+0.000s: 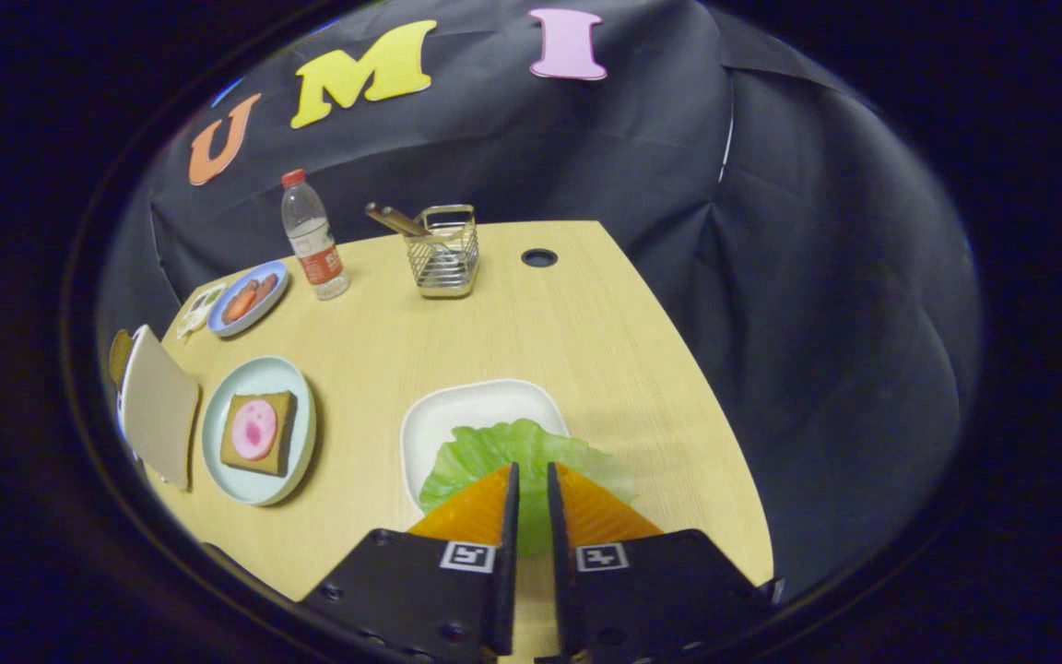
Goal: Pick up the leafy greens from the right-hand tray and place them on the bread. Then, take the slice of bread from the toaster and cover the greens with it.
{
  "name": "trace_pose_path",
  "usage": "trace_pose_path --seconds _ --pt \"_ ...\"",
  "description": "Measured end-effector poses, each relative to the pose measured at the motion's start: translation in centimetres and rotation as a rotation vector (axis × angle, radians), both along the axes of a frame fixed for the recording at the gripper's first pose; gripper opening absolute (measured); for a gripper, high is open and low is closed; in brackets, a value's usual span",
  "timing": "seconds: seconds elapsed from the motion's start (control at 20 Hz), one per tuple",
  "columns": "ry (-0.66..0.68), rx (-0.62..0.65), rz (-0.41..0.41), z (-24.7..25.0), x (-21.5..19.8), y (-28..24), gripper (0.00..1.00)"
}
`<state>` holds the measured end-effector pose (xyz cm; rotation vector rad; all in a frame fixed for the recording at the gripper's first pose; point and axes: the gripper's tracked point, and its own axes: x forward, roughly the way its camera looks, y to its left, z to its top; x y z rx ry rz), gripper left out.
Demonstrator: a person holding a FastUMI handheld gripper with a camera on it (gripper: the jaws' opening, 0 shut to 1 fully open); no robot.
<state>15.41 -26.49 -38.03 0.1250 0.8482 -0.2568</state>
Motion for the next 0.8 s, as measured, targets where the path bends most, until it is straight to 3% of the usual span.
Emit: trace_pose_path --seconds 0.1,0.2,0.3,0.55,0.8 --pt "0.010 0.016 0.004 -1.1 0.2 -0.6 0.52" --pt "0.030 0.020 0.000 -2.0 0.2 -1.5 0.75" --pt "0.048 0.030 -0.003 -2.8 0.0 -2.1 0.89" --pt "0.096 0.050 -0.028 -5.0 -0.6 -4.0 0.90" --pt "0.160 0.105 0.006 -6.7 -0.6 -3.8 0.90"
